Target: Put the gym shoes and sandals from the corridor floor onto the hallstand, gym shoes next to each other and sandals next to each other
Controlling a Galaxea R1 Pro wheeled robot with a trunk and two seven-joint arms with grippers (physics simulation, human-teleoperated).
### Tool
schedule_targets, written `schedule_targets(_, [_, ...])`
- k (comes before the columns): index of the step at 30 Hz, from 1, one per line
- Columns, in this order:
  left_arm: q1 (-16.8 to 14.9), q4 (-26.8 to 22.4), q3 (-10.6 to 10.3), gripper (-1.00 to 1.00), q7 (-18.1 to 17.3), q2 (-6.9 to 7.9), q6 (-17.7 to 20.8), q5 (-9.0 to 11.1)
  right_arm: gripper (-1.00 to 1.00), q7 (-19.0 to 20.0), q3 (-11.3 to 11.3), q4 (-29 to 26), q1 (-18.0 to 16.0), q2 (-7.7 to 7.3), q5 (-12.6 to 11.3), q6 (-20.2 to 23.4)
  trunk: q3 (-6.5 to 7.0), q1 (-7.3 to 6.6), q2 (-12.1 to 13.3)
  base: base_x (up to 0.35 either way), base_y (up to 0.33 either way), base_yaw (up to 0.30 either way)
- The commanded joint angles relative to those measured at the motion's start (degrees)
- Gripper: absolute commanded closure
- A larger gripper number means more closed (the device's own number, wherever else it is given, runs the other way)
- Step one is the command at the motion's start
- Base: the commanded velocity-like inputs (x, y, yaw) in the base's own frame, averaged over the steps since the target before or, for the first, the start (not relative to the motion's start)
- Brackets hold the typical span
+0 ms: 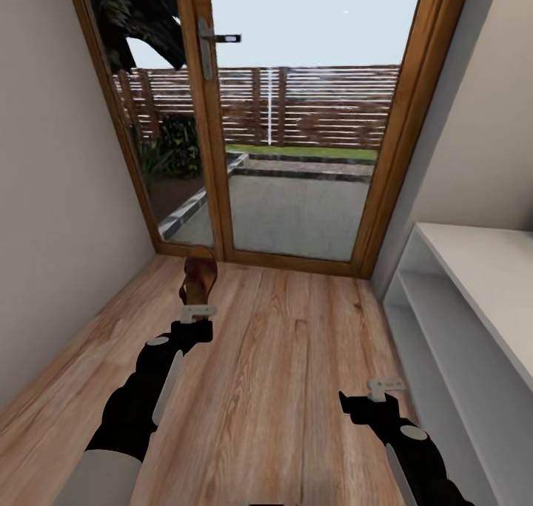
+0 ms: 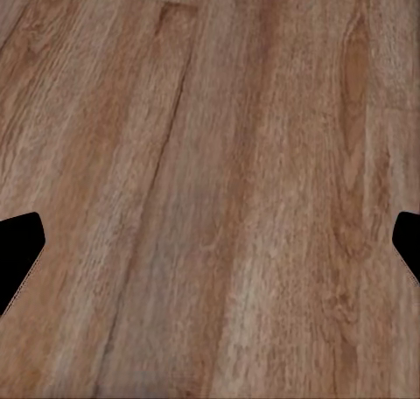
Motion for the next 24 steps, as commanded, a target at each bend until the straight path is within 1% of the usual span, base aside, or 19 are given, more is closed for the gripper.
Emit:
schedule_targets(1, [-0.03,-0.08,0.04,1.0,-0.32,-0.02,0.33,-0.19,-1.0,-0.01,0.03,-0.08,-0.02,-0.01,0.03,0.31,-0.05,0.02,-0.02,0.346,0.066,0.0])
schedule_targets(24, [-0.03,-0.08,0.04,1.0,-0.32,-0.02,0.33,-0.27,-1.0,-0.01,0.04,-0.11,-0.02,-0.01,0.03,0.31,-0.05,0.02,-0.02,0.311,0.166,-0.002])
